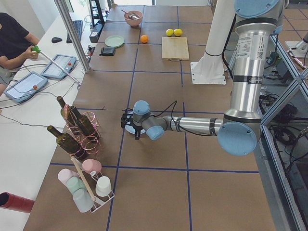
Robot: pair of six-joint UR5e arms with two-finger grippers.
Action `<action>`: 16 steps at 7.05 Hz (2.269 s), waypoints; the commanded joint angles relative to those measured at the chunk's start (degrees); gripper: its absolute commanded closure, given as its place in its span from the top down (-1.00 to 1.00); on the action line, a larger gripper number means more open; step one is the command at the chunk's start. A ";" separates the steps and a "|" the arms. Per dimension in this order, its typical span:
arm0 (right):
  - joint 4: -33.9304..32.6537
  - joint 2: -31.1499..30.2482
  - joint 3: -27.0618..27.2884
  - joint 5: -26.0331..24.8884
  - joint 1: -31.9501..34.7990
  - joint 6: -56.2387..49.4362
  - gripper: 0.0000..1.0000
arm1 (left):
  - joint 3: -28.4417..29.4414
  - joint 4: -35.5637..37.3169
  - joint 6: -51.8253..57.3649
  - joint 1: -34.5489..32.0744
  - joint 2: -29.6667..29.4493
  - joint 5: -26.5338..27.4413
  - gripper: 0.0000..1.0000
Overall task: Pick orange to plate
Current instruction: 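Grasp the light blue plate rim with the left gripper, slide it to center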
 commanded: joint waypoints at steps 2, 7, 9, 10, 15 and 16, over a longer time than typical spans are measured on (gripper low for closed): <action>0.00 0.41 0.06 0.00 0.00 0.45 1.00 | -0.31 0.01 -0.05 -0.09 -0.01 -0.09 -1.00; -0.09 0.41 -0.11 0.00 0.00 0.89 1.00 | -6.03 1.15 -0.05 -13.07 0.00 -19.11 -1.00; 0.00 0.41 0.23 0.18 -0.61 4.72 1.00 | -7.52 9.28 -7.73 -12.48 -8.39 -18.81 -1.00; 1.22 0.41 1.37 0.26 -2.62 7.72 1.00 | -7.78 9.41 -15.97 -9.61 -12.10 -16.72 -1.00; 22.58 1.46 1.64 -4.82 -19.93 42.08 1.00 | -4.38 9.76 -41.70 15.52 -26.18 3.83 -1.00; 22.59 2.34 1.73 -6.40 -22.04 44.81 1.00 | -2.10 9.68 -43.10 18.17 -29.25 7.00 -1.00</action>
